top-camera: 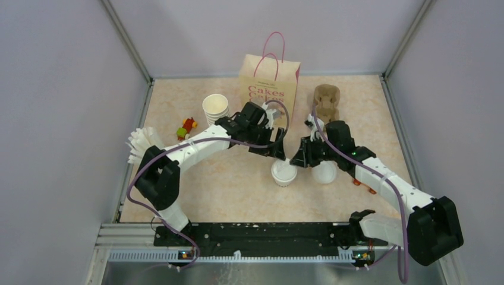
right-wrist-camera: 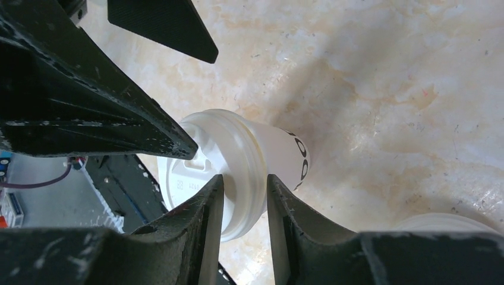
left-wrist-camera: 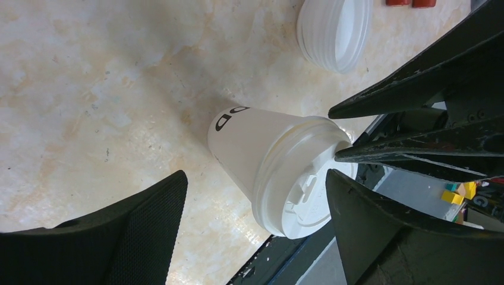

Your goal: Pack the takeout coffee

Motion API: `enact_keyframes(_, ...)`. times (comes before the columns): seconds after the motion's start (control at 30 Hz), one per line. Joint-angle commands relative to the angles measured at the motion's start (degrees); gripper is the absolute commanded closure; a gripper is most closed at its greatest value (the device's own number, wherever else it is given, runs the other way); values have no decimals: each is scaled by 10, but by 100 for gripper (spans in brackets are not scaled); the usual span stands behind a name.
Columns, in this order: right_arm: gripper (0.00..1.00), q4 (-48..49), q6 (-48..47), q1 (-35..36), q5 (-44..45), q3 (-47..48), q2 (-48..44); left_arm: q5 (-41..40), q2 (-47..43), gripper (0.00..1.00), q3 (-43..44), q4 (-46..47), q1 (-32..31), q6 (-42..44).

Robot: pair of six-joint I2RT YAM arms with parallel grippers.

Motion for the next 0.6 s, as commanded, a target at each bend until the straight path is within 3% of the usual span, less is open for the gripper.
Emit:
enact_keyframes(0.0,68,28,-1,-2,7,3,-4,-19,-18,8,45,-30,3,13)
enact_keyframes(0.23,71,36,6,-2,13,-7,-3,-13,-52,9,23,-66,3,0)
enact_keyframes(0.37,71,42,13,-2,14,-13,-5,-10,-75,13,-31,-34,3,-8)
enact_keyframes(0.57,71,42,12,-2,19,-29,-4,-5,-58,16,-47,-20,3,-12)
